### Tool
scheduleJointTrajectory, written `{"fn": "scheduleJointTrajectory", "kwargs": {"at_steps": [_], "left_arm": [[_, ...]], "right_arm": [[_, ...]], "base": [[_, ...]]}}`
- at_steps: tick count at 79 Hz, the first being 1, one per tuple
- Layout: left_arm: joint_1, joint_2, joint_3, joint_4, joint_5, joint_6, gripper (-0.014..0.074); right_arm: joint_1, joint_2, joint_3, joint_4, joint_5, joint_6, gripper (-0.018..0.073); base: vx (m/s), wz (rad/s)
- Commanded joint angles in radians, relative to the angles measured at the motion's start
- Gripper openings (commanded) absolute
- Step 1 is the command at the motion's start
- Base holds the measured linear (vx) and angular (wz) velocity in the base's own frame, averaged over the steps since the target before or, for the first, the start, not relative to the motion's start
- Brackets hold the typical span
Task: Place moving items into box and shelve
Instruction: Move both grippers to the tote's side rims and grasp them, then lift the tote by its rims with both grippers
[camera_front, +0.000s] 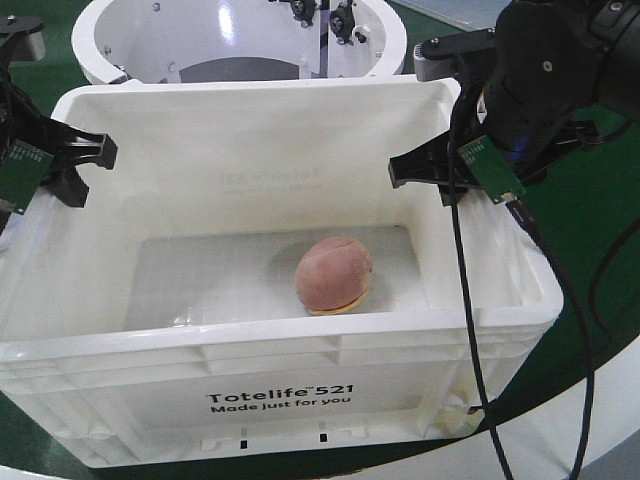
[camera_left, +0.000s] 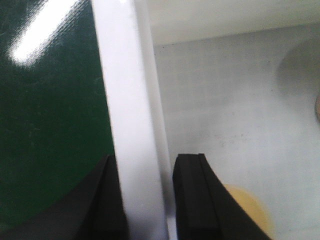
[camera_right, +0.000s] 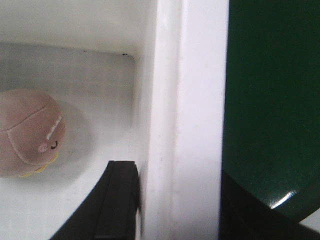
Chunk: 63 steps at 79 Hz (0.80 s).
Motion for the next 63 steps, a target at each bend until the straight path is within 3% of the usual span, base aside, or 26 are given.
{"fn": "scheduleJointTrajectory", "kwargs": {"at_steps": [1, 31, 63], "left_arm": [[-0.011, -0.055, -0.060, -0.065, -0.017, 0.000, -0.0008], [-0.011, -0.119, -0.163, -0.066, -0.017, -0.001, -0.0008], [-0.011, -0.176, -0.213, -0.119, -0.018, -0.001, -0.0008]], "right_arm": [[0.002, -0.058, -0.060, -0.066, -0.071, -0.002, -0.0011], [0.002, -0.119, -0.150, -0.076, -0.038, -0.002, -0.0009], [0.002, -0.226, -0.150, -0.076, -0.030, -0.002, -0.0006]], "base": [[0.00, 0.00], [0.00, 0.00], [0.00, 0.00]]}}
